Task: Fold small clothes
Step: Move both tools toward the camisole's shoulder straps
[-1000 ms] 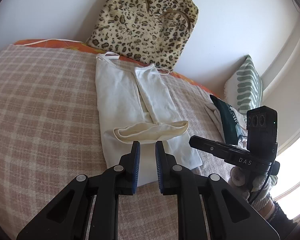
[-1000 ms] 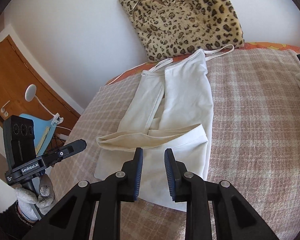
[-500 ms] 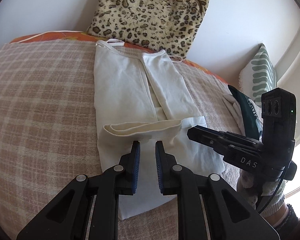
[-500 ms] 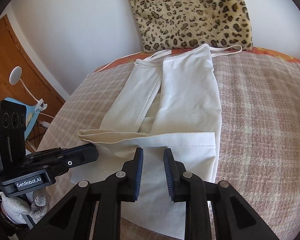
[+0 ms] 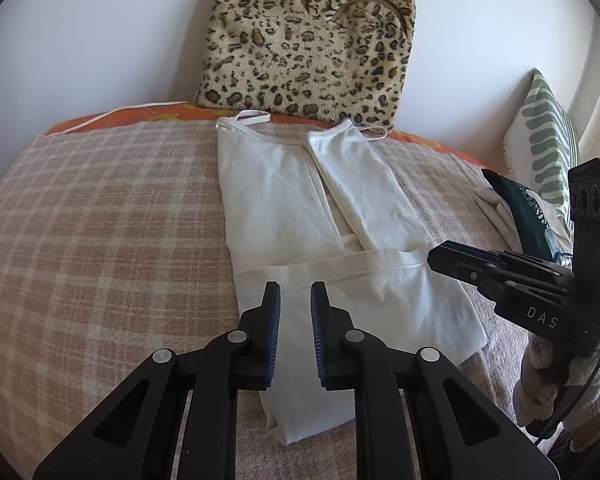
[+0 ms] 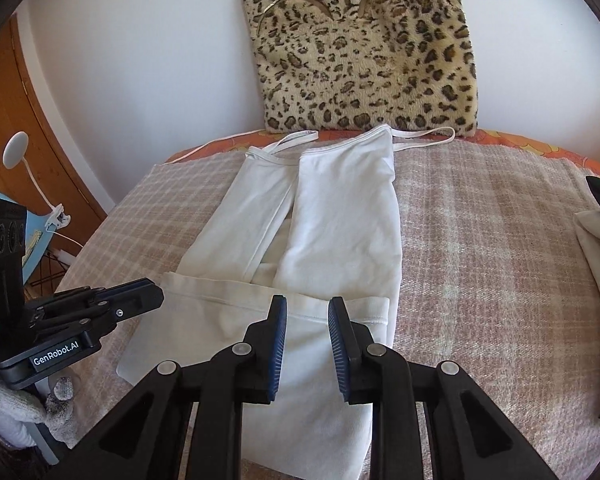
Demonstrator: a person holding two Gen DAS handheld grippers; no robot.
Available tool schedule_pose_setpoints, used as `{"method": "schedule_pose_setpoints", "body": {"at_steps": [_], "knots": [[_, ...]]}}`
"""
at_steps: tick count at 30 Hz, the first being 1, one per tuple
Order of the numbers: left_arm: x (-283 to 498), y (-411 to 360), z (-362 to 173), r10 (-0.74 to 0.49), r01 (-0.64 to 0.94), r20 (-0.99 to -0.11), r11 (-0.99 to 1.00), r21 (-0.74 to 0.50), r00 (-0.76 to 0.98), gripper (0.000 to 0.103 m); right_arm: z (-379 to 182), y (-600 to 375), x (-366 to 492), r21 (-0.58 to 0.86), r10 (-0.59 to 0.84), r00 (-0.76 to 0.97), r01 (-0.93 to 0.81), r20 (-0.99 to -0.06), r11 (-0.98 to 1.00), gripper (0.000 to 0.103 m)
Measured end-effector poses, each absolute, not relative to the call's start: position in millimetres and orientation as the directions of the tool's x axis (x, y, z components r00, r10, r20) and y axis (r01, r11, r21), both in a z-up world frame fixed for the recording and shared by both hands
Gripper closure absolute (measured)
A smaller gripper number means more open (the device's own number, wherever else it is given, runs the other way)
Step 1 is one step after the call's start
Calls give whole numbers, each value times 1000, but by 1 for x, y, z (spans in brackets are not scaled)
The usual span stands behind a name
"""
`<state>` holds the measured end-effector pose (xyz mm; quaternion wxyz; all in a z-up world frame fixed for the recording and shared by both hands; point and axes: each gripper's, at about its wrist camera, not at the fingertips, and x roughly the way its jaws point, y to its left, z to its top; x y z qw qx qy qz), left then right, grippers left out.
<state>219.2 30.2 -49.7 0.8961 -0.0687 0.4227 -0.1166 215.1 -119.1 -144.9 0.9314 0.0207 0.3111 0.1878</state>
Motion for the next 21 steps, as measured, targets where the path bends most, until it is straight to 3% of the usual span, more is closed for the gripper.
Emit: {"method": "schedule_pose_setpoints", "body": {"at_steps": [15,21], "knots": [[200,7,-72,-212,211,-789,972,-106,576,89,-172,-99,203,59,323,682,-380,-656,923,80],[202,17,-76,-232,174,-794,972,-161,561,76,-172,-97,207,63,319,669,-377,-671,924,79]]}}
